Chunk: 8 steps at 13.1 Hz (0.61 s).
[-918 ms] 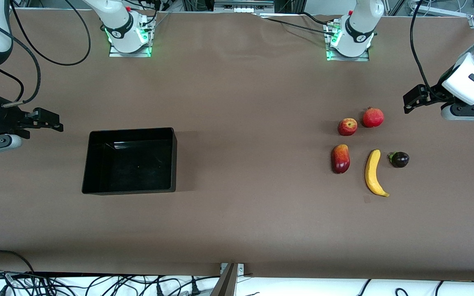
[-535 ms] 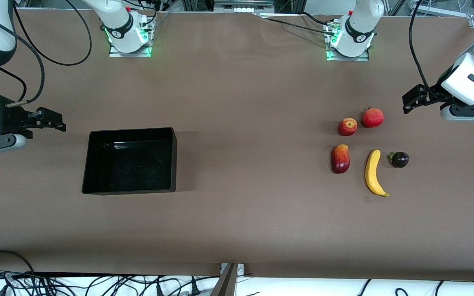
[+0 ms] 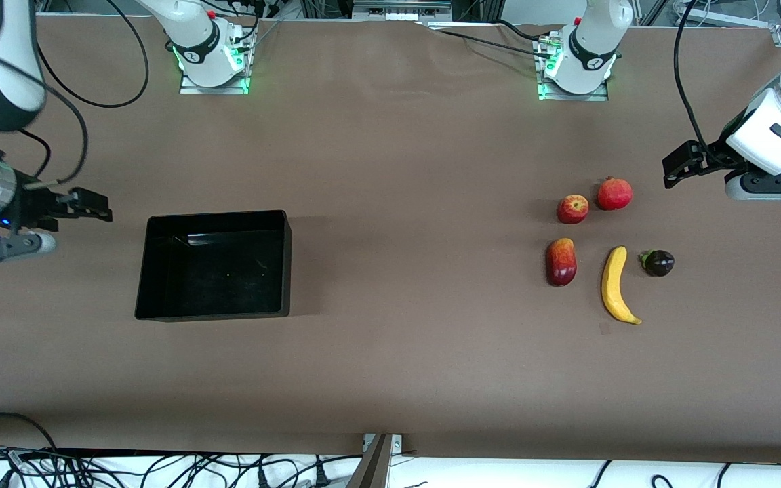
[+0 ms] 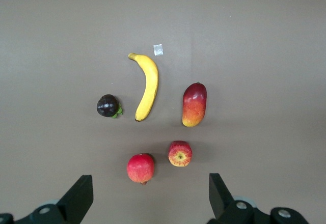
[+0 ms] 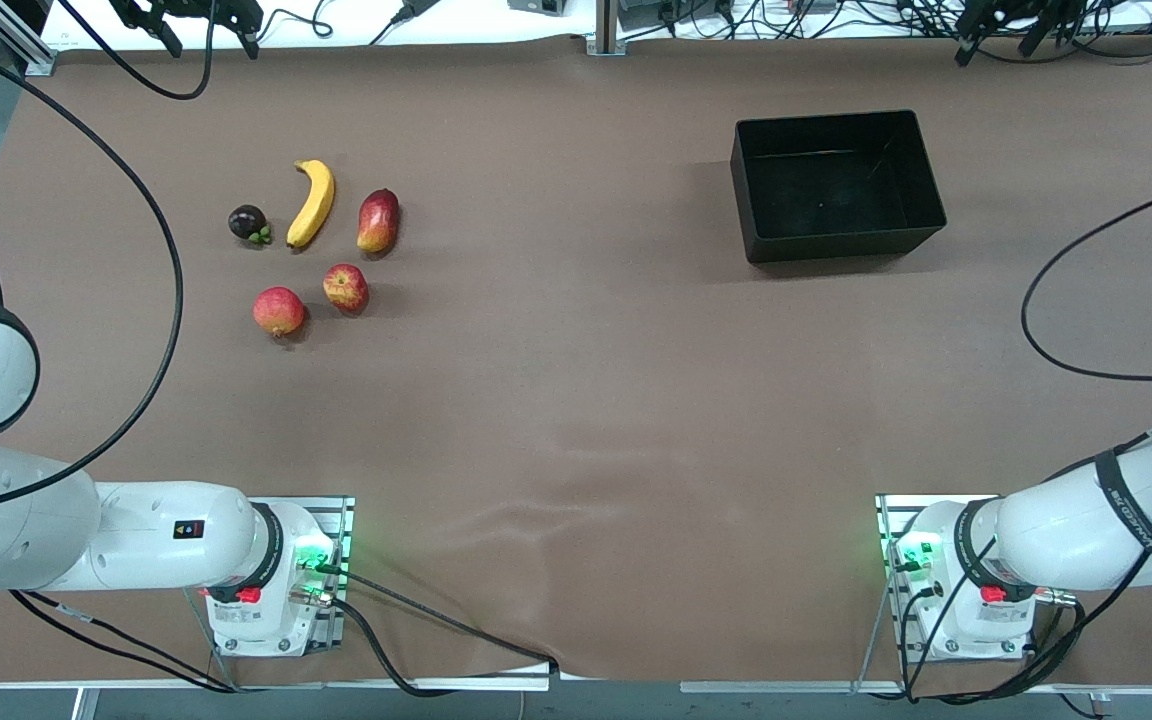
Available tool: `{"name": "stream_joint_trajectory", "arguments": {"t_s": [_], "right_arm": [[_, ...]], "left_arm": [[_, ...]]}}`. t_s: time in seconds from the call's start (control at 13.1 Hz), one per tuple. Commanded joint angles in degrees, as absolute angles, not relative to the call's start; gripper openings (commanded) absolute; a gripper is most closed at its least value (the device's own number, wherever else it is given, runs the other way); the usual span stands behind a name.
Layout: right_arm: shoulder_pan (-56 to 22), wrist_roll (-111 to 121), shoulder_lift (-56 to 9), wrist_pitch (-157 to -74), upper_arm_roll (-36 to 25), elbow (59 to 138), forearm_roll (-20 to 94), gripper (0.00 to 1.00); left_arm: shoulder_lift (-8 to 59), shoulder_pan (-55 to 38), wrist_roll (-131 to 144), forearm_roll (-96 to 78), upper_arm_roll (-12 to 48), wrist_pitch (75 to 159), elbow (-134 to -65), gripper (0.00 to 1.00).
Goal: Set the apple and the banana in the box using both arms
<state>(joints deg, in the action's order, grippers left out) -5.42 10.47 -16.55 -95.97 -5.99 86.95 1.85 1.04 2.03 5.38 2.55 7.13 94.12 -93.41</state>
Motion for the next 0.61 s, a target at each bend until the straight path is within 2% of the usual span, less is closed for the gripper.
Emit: {"name": "stream_joint_trajectory", "arguments": {"t_s": [0.0,0.23,0.46,0.54], "right_arm": [[-5.2,8.8,-16.3,-105.6,-6.7,97.5,1.1,1.00],[-4.5,8.7,-19.5,-117.1,-7.2,105.9,1.6,1.00],[-3.5,8.7,-24.7,-123.6,-7.2,108.2,2.2,1.00],[-3.3,8.7,-25.9,-124.7,-7.1,108.3,2.4,0.94]], "left_arm": [[1.8,1.7,5.9,1.5,7.0,92.5,-91.4,1.00],[1.9,1.7,5.9,1.5,7.0,92.5,-91.3,1.00],[1.8,1.7,5.8,1.6,7.0,92.5,-91.3,1.00],[1.9,1.7,5.8,1.5,7.0,92.5,-91.3,1.00]]}}
